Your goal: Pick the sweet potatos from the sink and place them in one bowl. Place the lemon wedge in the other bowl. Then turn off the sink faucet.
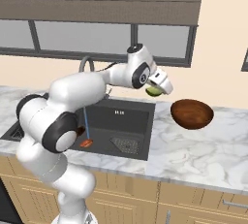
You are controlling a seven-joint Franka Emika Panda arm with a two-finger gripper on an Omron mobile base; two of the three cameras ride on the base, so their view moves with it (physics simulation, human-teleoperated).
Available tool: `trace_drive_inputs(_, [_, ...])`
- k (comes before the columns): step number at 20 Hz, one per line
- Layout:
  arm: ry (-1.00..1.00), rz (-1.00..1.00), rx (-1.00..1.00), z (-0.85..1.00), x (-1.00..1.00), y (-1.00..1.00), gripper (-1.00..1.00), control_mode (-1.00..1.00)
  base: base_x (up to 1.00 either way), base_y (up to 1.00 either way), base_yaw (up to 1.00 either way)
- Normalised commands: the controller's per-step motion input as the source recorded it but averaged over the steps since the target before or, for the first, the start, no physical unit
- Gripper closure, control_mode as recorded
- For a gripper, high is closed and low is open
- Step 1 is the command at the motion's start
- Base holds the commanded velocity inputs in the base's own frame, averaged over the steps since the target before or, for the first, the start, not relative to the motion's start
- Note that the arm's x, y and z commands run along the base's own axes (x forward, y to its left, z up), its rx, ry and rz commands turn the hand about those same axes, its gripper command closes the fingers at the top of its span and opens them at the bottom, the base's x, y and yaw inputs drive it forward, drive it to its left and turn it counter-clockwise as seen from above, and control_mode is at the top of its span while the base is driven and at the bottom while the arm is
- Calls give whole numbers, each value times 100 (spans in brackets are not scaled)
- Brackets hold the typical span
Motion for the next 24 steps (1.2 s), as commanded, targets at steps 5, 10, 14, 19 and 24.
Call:
trace_drive_inputs(5, [7,-11,28,-52,36,-97,100,-100,0,0,0])
trace_drive_inputs(10, [1,-5,18,-72,33,-64,100,-100,0,0,0])
trace_drive_inputs(14, [0,0,9,-66,27,-28,100,-100,0,0,0])
trace_drive_inputs(19, [0,0,3,-50,15,-5,100,-100,0,0,0])
trace_drive_inputs(24, [4,0,0,-47,33,0,100,-100,0,0,0])
